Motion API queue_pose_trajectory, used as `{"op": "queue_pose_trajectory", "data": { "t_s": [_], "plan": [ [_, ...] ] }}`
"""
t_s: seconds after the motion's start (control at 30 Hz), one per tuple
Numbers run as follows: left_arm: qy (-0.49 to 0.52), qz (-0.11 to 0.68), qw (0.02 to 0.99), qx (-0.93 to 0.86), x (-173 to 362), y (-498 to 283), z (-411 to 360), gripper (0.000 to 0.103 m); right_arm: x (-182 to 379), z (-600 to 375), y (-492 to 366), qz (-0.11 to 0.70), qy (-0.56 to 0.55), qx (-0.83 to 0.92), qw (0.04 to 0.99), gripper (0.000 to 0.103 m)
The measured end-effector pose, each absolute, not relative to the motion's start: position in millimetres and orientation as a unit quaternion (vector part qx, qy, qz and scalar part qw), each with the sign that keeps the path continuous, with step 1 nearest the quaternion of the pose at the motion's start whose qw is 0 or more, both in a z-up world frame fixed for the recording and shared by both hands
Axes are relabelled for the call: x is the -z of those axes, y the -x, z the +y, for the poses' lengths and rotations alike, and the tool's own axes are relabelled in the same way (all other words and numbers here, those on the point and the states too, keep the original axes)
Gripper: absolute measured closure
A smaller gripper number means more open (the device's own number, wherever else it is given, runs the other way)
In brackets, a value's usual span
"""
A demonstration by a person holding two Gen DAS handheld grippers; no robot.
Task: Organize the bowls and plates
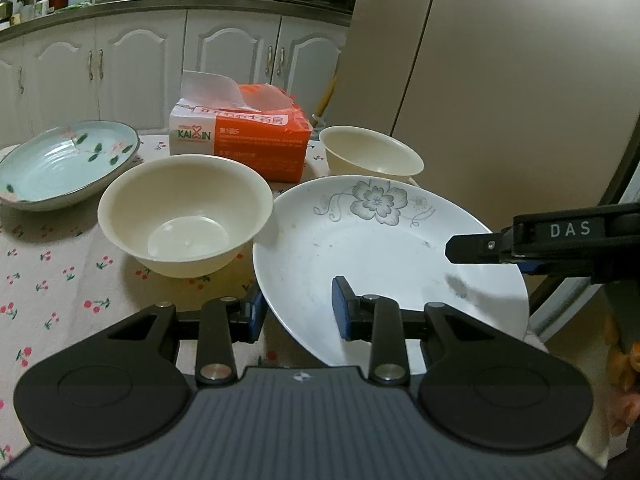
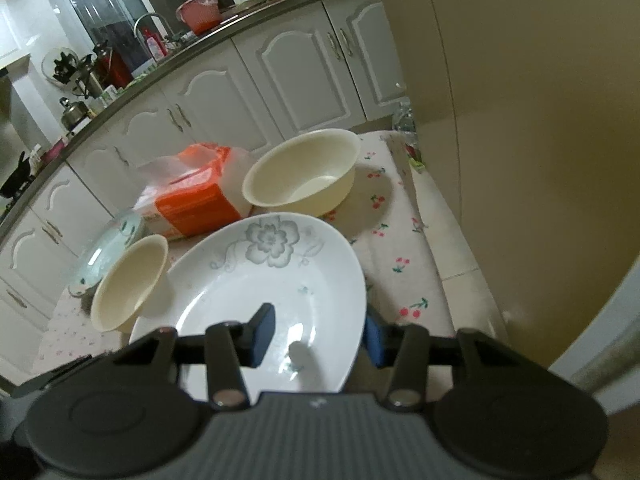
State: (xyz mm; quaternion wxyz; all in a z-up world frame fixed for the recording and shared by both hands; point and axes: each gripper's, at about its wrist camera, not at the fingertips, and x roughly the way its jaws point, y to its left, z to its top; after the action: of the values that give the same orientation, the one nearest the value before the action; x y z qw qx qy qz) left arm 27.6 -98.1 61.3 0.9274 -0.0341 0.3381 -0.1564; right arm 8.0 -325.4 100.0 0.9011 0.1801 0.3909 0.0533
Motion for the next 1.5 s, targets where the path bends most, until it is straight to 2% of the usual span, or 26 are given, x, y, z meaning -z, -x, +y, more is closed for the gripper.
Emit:
{"op": "queue_pose_trajectory", "data": {
  "t_s": [0.57, 1.07, 1.5],
  "plan": [
    [0.073, 0.303, 0.939, 0.142, -97.5, 11.0, -68.7, 0.066, -134.6, -303.5, 28.8, 0.338, -0.183, -0.071, 0.921, 0.056],
    [0.096, 0.279, 0.952, 0.078, -123.0, 68.6, 17.9, 0.066, -149.9, -227.9, 56.0, 0.317, -0.174, -0.144, 0.921, 0.056],
    [0.113, 0.284, 0.952, -0.020, -115.7, 124.4, 102.3, 0.065, -146.3, -126.8, 78.1, 0.322, -0.132, -0.237, 0.907, 0.056]
  ]
}}
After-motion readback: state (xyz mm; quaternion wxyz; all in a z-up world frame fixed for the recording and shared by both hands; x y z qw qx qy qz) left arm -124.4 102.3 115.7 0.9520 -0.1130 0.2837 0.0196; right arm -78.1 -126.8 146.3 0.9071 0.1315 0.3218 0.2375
